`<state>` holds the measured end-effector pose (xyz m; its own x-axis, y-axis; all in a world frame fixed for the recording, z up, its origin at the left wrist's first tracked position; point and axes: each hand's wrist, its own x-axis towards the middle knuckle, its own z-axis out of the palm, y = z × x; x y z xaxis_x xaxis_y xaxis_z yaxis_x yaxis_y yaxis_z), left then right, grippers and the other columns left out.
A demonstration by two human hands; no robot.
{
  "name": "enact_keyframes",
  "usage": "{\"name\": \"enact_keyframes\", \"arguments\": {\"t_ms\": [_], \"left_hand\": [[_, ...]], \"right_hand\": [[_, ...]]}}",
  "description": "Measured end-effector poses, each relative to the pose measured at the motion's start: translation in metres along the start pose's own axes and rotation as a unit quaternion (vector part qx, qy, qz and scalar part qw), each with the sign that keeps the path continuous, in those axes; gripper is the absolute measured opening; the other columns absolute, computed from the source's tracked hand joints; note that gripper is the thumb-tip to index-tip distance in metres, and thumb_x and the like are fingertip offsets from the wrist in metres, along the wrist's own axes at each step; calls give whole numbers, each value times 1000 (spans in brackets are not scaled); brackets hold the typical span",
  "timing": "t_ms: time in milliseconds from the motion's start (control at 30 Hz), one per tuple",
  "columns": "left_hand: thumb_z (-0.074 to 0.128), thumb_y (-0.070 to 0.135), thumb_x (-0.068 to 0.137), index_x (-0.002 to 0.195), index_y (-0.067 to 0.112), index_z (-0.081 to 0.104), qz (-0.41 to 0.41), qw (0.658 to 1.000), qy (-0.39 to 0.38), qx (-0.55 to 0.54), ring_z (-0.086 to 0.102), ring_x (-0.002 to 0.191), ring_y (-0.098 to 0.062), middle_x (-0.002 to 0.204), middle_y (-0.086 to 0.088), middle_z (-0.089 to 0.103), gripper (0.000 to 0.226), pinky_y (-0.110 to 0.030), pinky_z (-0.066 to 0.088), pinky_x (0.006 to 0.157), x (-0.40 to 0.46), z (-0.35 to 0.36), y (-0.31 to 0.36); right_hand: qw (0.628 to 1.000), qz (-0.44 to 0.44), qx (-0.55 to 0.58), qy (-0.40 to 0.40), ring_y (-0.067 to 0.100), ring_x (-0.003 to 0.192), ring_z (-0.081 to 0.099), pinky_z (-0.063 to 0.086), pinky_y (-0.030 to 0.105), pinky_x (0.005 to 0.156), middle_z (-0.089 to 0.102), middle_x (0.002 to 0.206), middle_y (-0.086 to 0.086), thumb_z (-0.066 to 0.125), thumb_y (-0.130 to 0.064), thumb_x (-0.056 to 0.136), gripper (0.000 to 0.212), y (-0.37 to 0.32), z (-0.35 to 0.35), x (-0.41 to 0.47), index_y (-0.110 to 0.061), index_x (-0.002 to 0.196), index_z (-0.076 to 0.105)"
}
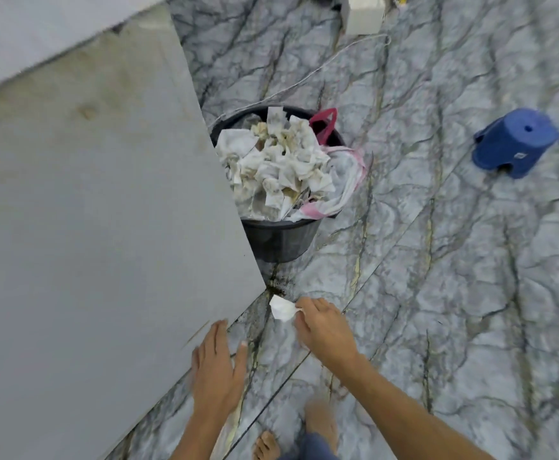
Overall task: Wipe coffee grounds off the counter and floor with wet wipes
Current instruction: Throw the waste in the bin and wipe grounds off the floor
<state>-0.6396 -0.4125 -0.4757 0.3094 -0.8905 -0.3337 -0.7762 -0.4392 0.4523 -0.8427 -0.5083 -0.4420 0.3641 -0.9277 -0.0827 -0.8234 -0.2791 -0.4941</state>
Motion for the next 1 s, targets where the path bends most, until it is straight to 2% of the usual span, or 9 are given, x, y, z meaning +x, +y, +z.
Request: {"name": "enact_keyframes", "arguments": {"t_ms": [100,167,233,333,500,667,733,833,1000], "left_hand": [[29,51,99,155,20,29,56,998,13,-23,32,145,-21,160,0,32,63,-46,22,120,-4,-50,56],[29,53,97,155,20,28,98,995,19,-30,31,145,-19,160,0,31,67,-41,22,121,-1,-76,90],[34,51,99,156,18,27,128,991,30,-37,29,146,-18,162,0,30,67,-34,20,121,7,-95,119],[42,44,102,158,17,23,159,985,37,-52,22,150,-15,165,1,24,65,-25,13,120,23,-112,161],[33,54,100,159,23,17,153,981,43,-106,14,150,-6,165,7,19,69,-18,10,117,56,-115,220],[44,40,103,157,19,24,81,987,58,-130,21,148,-14,164,-1,25,61,-21,13,115,109,-108,265],[45,37,103,156,17,27,67,989,59,-118,24,148,-18,163,-3,27,59,-27,18,118,133,-107,276],[43,38,104,155,17,27,46,991,52,-110,24,149,-22,163,-4,26,58,-43,25,121,168,-109,281],[43,37,103,155,18,27,12,993,48,-103,22,149,-22,163,-3,25,57,-46,22,121,225,-106,276]], "right_hand": [[999,-3,5,39,25,76,60,47,33,62,66,81,6,60,-18,87,11,-25,-62,2,-10,94,61],[998,14,13,64,26,65,57,41,31,52,62,71,6,63,-17,84,9,-34,-98,10,-11,89,60],[996,23,17,79,28,61,55,37,31,49,62,70,8,61,-17,86,10,-35,-127,21,-11,93,59],[995,30,20,89,30,64,55,43,38,51,61,72,9,56,-19,89,12,-29,-163,44,-11,99,57],[995,20,26,98,28,58,55,42,37,47,60,67,8,56,-19,89,14,-6,-203,96,-13,102,56],[996,13,33,80,24,59,49,33,29,51,54,70,0,53,-21,90,15,26,-214,162,-16,104,53],[997,5,35,64,25,62,52,37,31,50,58,74,3,51,-22,90,17,38,-213,190,-16,106,53],[998,-13,47,37,29,69,57,48,40,55,63,80,10,50,-21,91,20,52,-207,232,-16,110,54],[998,-37,42,32,32,68,59,43,35,53,65,78,13,52,-16,89,21,61,-186,300,-12,110,57]]}}
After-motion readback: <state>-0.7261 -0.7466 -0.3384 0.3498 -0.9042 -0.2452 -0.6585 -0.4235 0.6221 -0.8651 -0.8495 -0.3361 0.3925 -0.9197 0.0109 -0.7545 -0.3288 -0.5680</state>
